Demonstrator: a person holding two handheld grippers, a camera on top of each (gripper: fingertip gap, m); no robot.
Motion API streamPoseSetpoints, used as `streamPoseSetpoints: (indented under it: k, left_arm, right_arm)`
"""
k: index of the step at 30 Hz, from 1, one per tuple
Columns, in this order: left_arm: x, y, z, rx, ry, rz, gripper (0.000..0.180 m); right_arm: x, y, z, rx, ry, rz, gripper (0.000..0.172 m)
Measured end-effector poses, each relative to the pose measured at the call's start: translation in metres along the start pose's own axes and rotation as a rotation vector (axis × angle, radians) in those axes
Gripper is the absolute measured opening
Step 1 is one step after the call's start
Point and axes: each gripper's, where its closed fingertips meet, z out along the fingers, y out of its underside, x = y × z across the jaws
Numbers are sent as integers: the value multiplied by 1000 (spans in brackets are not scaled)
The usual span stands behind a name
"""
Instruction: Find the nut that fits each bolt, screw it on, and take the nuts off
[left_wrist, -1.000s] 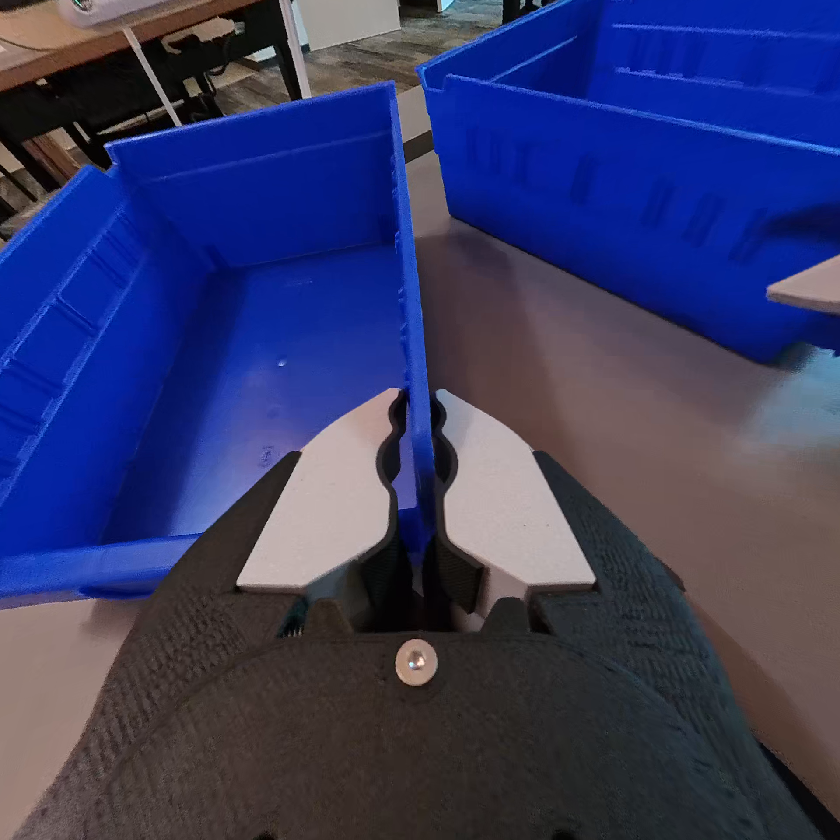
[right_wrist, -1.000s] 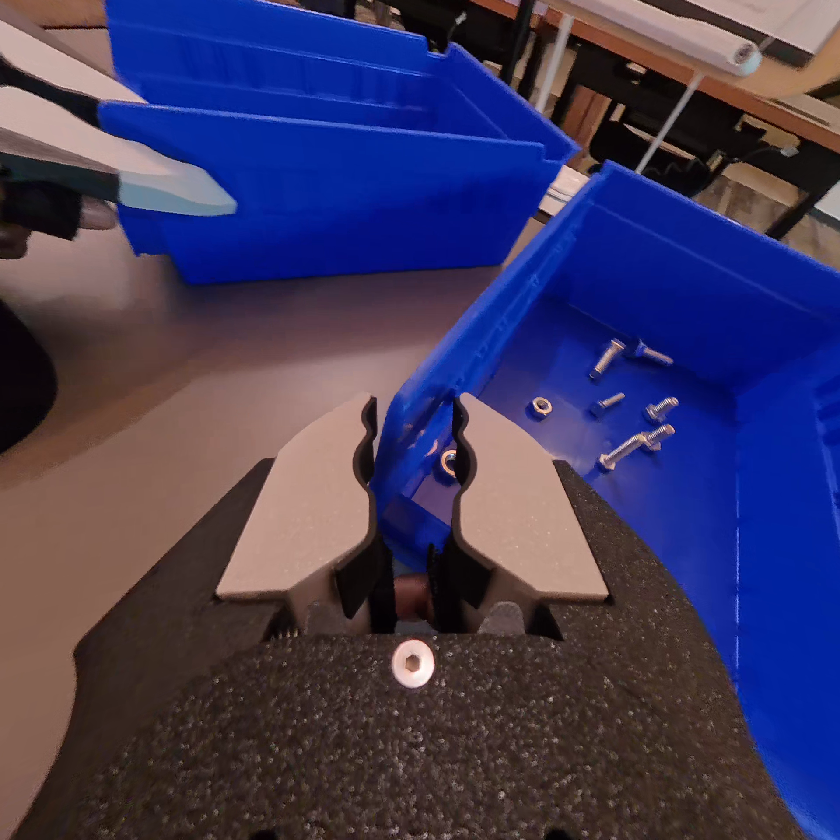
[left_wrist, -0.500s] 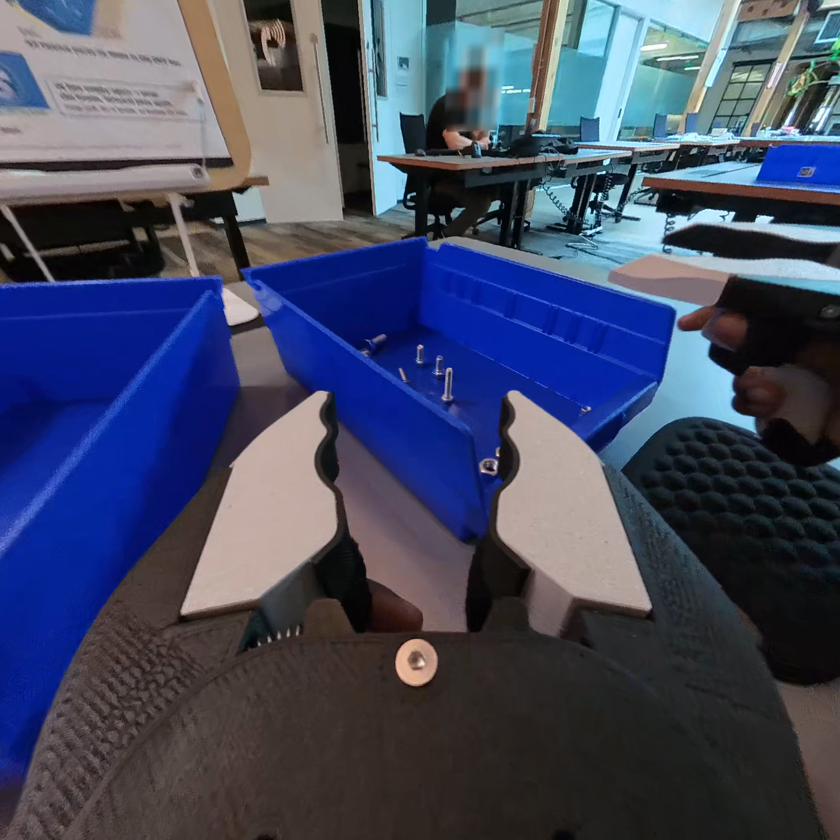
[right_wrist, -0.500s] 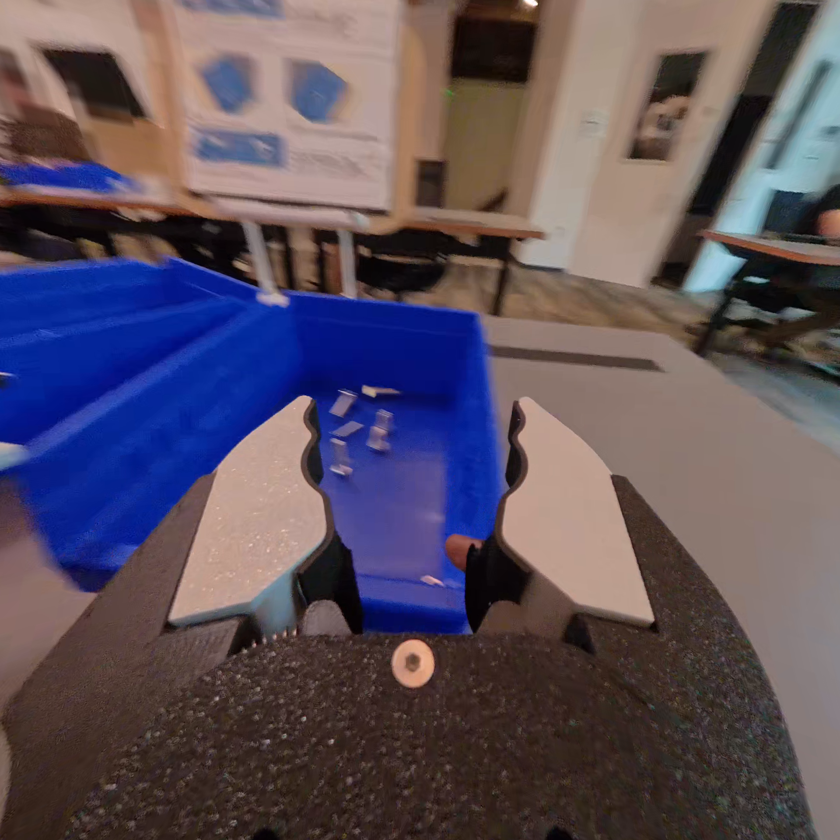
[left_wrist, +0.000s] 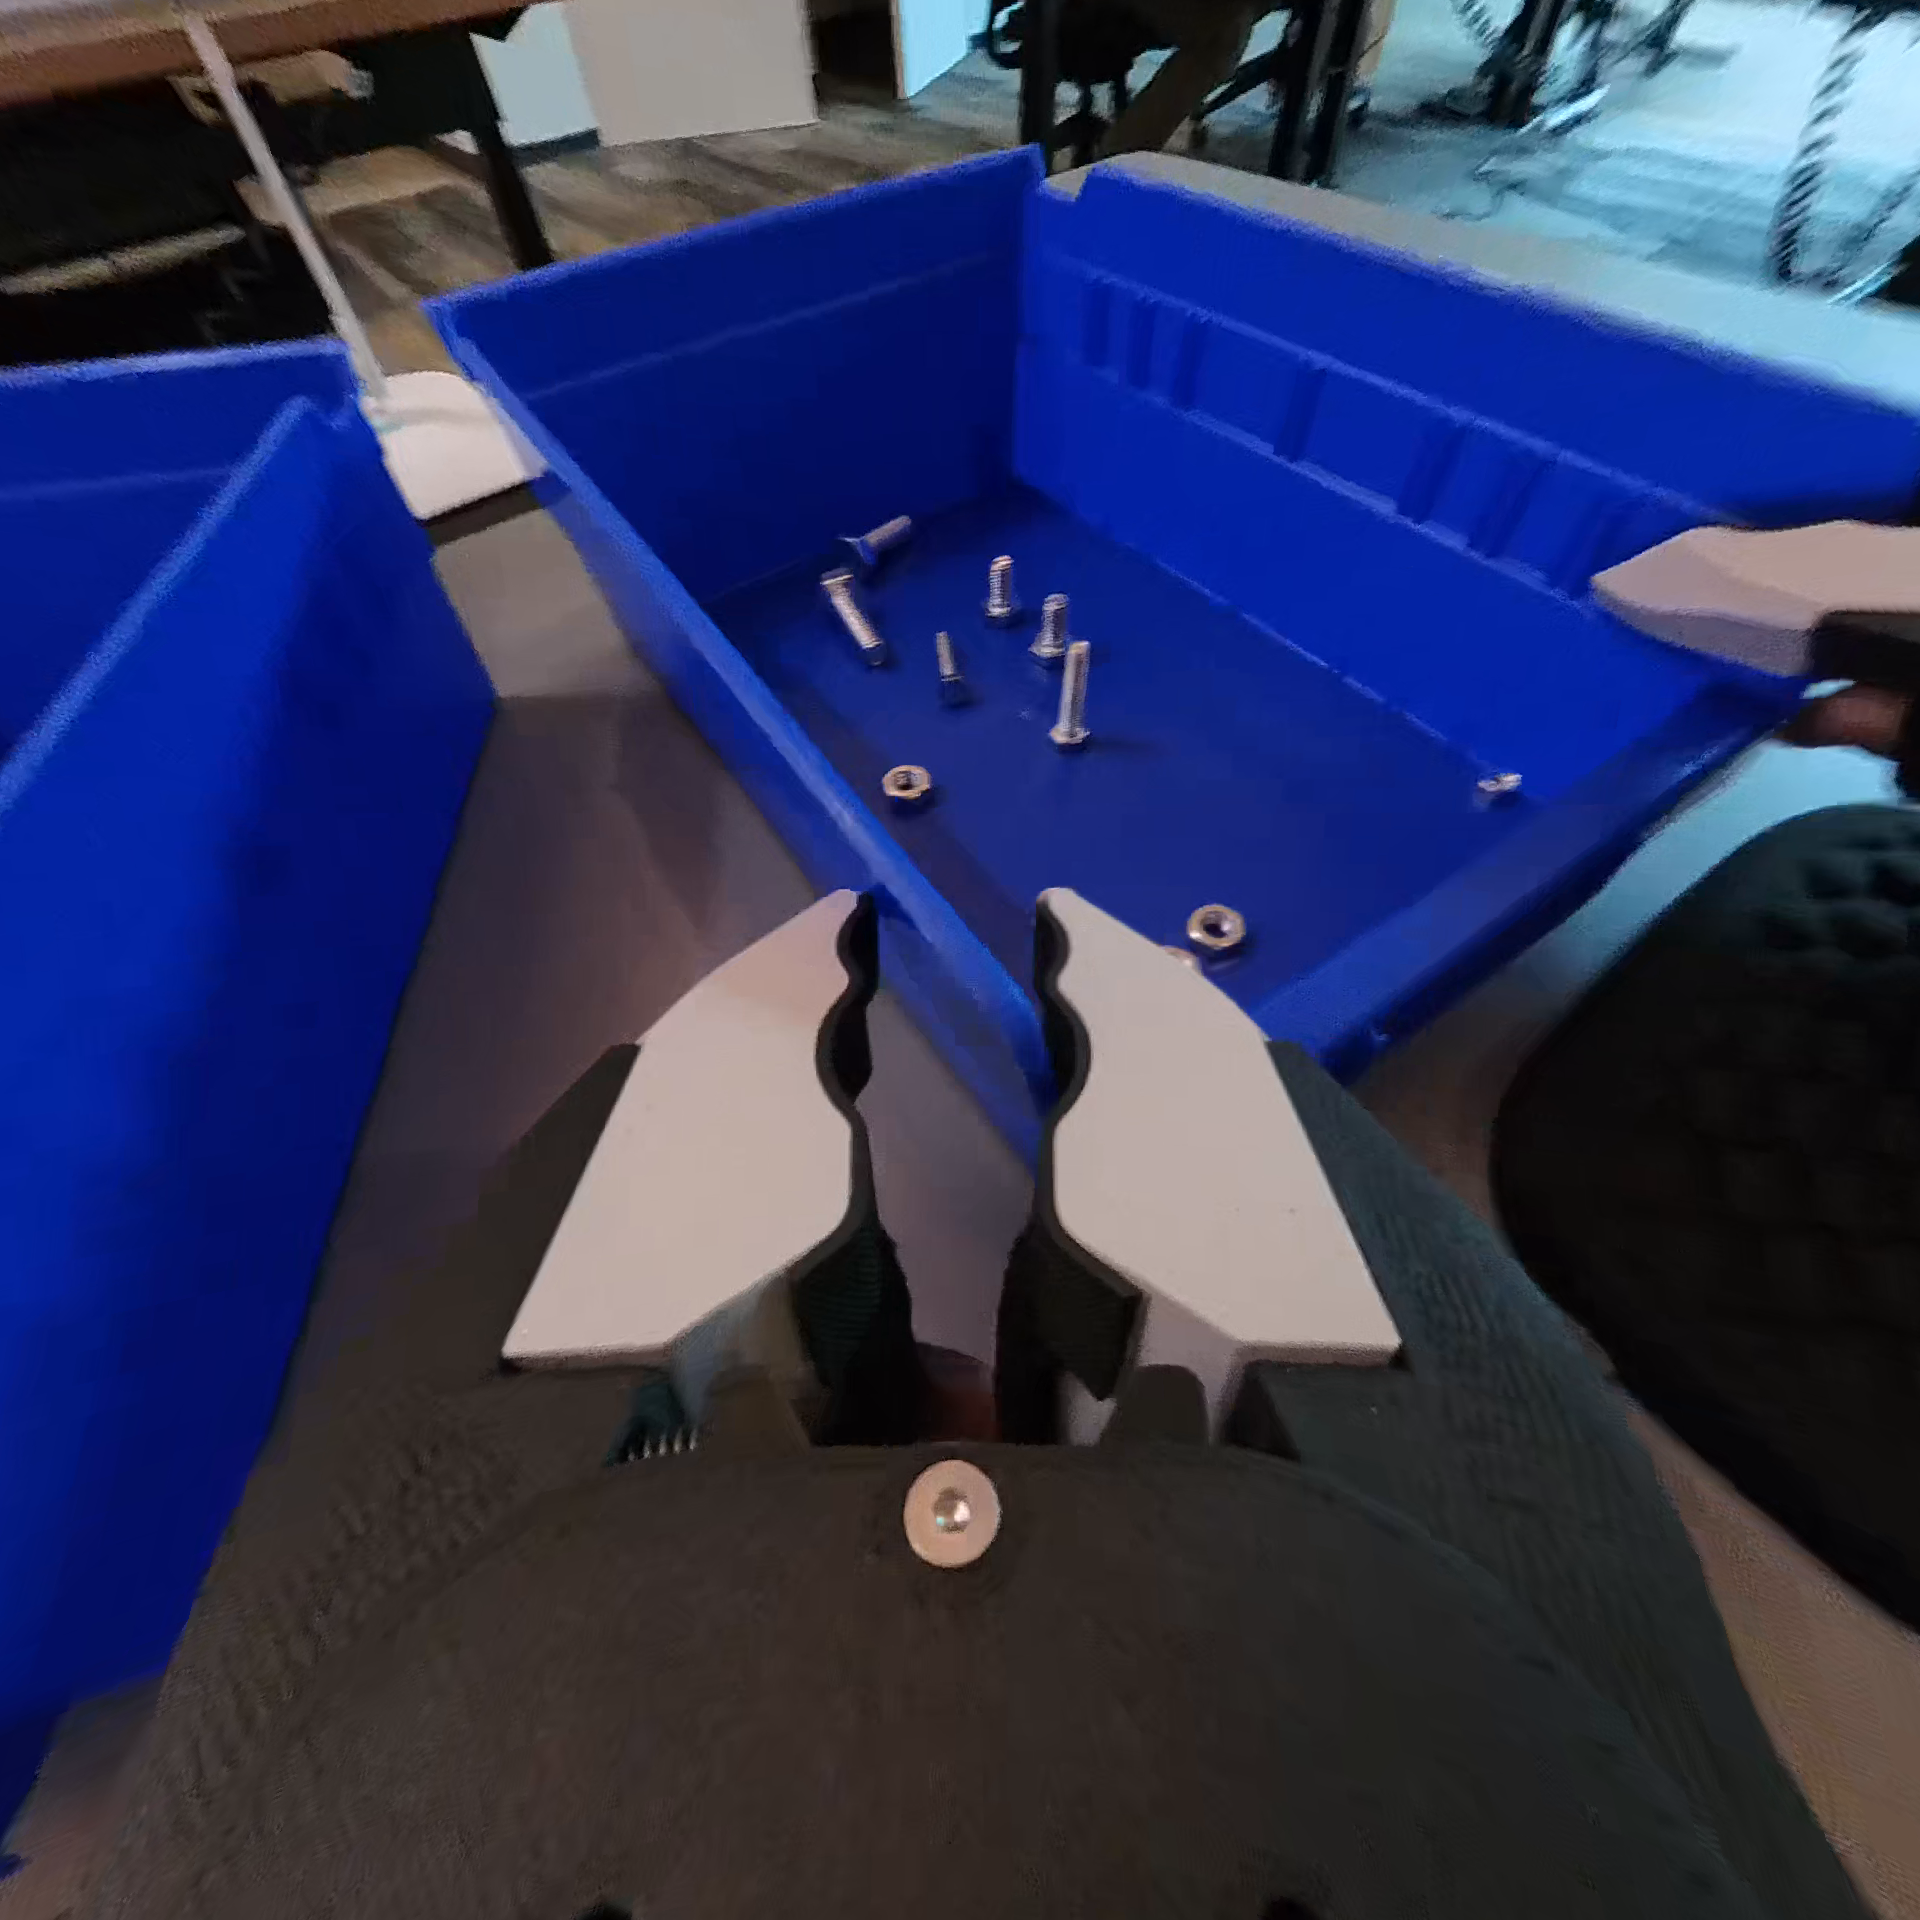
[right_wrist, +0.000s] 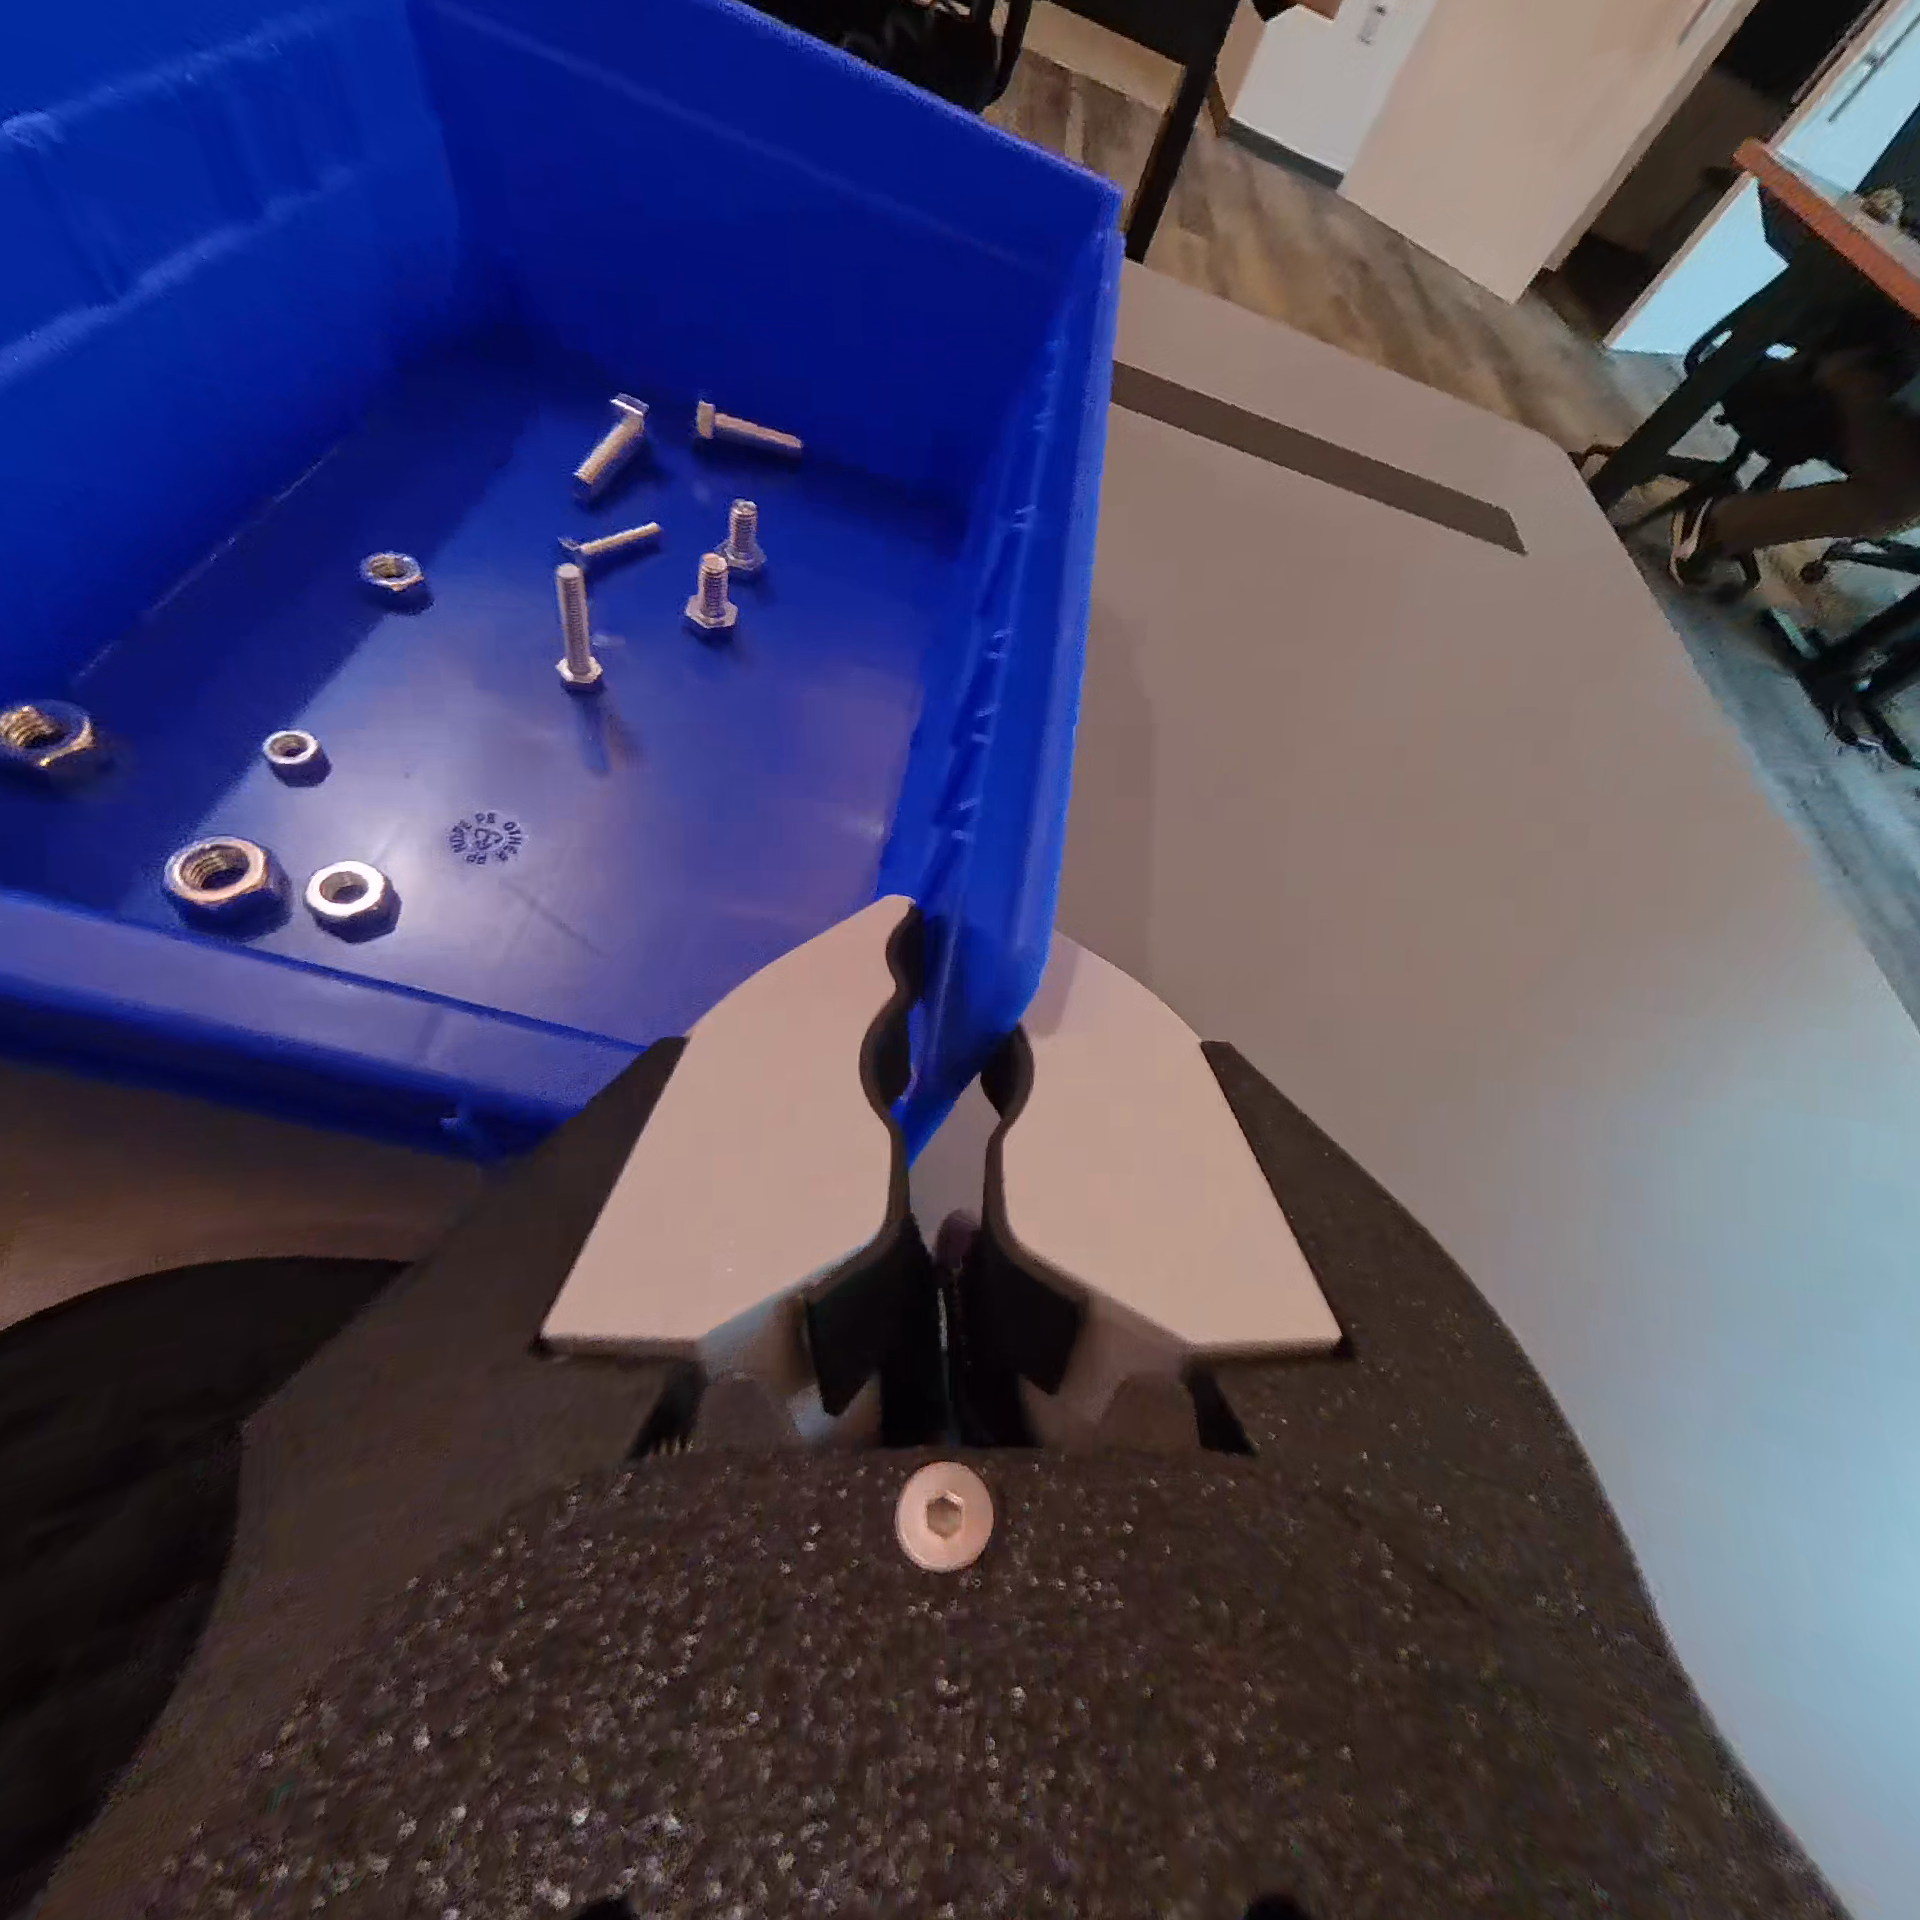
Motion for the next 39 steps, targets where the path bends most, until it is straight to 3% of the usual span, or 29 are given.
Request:
streamPoseSetpoints:
  k: [2, 12, 18, 23, 30, 39]
  left_arm:
    - [-9, -2, -1, 1, -82, 79, 20]
    - [-22, -53, -40, 137, -90, 41, 15]
    - [-51, -90, -81, 154, -165, 92, 16]
    - [-90, -100, -126, 176, -277, 85, 16]
    - [-157, -84, -207, 148, -492, 68, 15]
    - [-234, -21, -308, 24, -745, 6, 16]
  right_arm:
    - [-4, -7, -5, 33, 36, -39, 8]
    - [-1, -80, -56, 246, 174, -120, 7]
    - [-17, -137, -74, 344, 140, -132, 7]
    - [-57, -182, -76, 428, 51, -137, 7]
    - [-150, -234, -73, 531, -150, -136, 6]
    - [-300, -257, -66, 574, -436, -156, 7]
